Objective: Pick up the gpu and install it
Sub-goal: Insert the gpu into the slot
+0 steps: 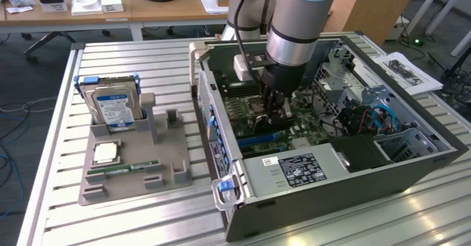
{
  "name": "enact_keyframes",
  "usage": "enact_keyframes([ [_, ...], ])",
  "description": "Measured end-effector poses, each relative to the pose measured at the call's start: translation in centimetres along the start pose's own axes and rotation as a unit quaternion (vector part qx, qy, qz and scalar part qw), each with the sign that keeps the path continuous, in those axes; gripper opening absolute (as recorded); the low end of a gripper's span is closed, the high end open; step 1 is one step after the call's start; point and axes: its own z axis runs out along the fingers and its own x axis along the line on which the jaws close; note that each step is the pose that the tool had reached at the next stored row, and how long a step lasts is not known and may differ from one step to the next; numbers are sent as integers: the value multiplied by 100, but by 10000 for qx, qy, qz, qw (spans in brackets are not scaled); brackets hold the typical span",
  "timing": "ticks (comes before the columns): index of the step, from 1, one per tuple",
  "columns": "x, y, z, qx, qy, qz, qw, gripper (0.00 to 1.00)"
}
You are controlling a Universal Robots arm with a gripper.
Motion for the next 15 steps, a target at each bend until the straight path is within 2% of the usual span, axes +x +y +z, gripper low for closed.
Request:
enact_keyframes([
  [15,2,23,111,0,0,0,10000,27],
])
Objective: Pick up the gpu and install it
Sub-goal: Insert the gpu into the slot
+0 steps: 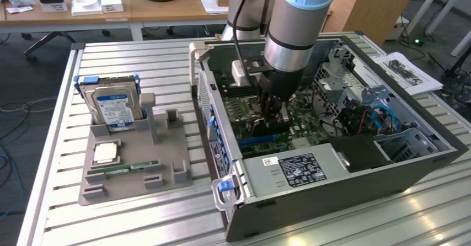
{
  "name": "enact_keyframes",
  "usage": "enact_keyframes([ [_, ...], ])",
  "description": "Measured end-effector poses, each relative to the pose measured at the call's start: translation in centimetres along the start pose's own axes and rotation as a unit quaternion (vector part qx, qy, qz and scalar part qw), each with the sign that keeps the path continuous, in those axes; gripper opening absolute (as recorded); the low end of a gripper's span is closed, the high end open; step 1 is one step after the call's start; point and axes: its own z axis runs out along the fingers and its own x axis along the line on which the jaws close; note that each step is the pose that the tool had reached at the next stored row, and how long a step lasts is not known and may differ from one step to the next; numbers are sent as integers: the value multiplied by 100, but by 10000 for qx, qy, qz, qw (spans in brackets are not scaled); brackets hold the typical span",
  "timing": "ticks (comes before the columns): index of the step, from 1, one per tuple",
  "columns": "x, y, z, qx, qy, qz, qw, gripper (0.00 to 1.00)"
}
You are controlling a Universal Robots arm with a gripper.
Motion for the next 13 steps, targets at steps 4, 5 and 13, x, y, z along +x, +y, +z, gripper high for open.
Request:
enact_keyframes([
  [4,1,0,23,0,2,0,10000,27],
  [5,1,0,29,0,1,0,10000,27],
  [13,0,0,32,0,-1,0,10000,27],
])
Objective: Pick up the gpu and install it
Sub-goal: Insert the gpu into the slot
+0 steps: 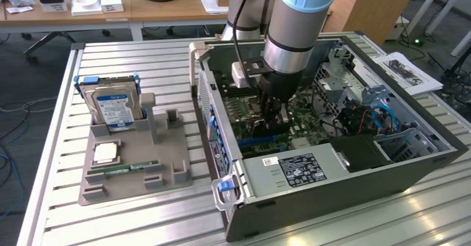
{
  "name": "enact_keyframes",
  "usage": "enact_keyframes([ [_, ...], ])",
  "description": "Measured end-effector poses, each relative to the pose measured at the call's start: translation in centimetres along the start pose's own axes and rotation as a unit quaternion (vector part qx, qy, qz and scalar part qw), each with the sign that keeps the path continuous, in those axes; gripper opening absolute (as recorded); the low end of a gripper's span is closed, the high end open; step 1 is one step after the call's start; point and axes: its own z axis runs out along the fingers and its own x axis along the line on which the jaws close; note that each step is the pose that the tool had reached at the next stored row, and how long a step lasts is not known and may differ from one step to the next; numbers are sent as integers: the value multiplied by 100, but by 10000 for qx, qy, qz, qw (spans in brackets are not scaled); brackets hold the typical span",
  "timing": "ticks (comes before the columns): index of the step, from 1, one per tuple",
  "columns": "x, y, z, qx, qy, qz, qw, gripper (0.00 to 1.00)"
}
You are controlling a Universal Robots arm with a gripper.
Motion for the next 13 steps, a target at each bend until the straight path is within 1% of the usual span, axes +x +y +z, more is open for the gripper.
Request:
enact_keyframes([
  [5,-1,0,-51,-1,2,1,10000,27],
  [10,-1,0,-57,1,1,0,10000,27],
  [12,-1,2,-58,6,1,-1,10000,27],
  [13,-1,5,-58,14,1,-3,10000,27],
])
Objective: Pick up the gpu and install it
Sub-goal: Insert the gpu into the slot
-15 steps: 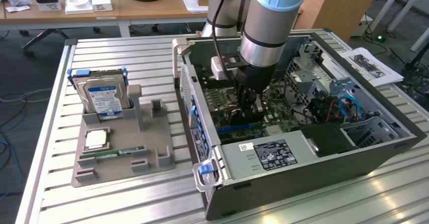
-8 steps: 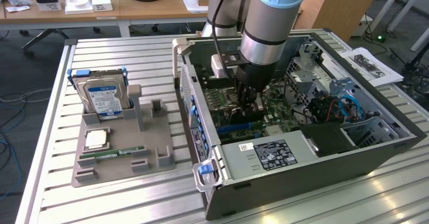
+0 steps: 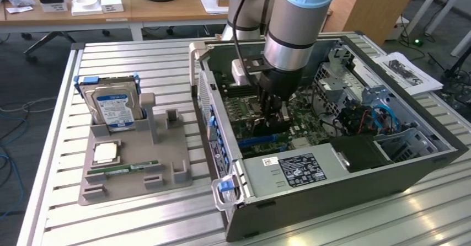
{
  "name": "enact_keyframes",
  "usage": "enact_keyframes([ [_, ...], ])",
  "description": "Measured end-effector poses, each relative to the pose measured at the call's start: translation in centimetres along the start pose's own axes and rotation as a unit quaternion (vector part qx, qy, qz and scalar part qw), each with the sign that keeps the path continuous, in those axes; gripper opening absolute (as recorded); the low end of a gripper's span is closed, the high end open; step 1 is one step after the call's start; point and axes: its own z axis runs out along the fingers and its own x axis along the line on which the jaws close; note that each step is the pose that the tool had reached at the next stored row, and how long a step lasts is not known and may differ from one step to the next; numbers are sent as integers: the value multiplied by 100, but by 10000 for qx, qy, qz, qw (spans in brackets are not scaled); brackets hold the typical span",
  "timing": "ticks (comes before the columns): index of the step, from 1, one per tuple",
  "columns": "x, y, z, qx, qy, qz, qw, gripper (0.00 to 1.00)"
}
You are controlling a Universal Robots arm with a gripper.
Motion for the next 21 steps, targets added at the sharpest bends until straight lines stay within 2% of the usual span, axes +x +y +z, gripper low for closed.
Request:
enact_keyframes([
  [6,1,10,7,65,-2,-11,10000,27],
  [21,2,30,15,67,-2,-11,10000,27],
])
